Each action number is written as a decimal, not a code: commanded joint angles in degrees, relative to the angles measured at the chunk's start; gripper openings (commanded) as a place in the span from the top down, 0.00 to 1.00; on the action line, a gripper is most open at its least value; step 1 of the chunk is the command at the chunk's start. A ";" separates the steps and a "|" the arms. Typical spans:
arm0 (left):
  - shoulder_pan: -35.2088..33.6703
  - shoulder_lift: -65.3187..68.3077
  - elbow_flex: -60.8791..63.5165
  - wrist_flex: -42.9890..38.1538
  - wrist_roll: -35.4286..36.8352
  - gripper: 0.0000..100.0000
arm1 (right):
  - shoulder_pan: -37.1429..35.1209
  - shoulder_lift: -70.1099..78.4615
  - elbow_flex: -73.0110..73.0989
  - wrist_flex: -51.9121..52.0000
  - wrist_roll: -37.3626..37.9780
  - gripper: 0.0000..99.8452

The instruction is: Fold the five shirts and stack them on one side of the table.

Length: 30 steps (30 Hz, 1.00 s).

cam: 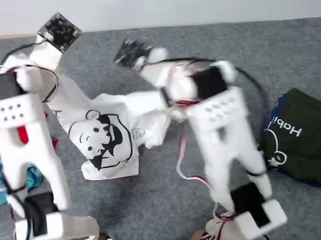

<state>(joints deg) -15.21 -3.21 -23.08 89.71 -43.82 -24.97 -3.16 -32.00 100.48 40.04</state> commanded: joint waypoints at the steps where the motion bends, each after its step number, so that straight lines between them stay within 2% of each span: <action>1: 1.76 -7.82 -4.70 0.26 1.14 0.99 | 5.85 -7.08 -9.23 1.19 5.89 0.99; 6: 3.69 -15.03 -8.40 0.18 1.14 0.99 | 12.53 -10.95 -20.48 1.10 10.90 0.99; 15: 3.96 -23.30 -13.76 0.09 1.05 0.99 | 20.09 -15.69 -37.45 0.66 16.70 0.99; 20: 4.04 -27.16 -16.84 0.09 0.88 0.99 | 27.21 -17.45 -40.97 -5.49 17.23 0.99; 24: 4.13 -30.77 -17.19 0.62 0.88 0.99 | 28.88 -20.09 -41.05 -8.57 17.58 0.99; 30: 4.22 -36.13 -13.76 9.93 0.88 0.99 | 28.88 -24.13 -41.05 -8.84 22.59 0.99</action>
<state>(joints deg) -11.25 -37.49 -37.85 95.43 -43.21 2.64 -26.11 -72.09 93.10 61.05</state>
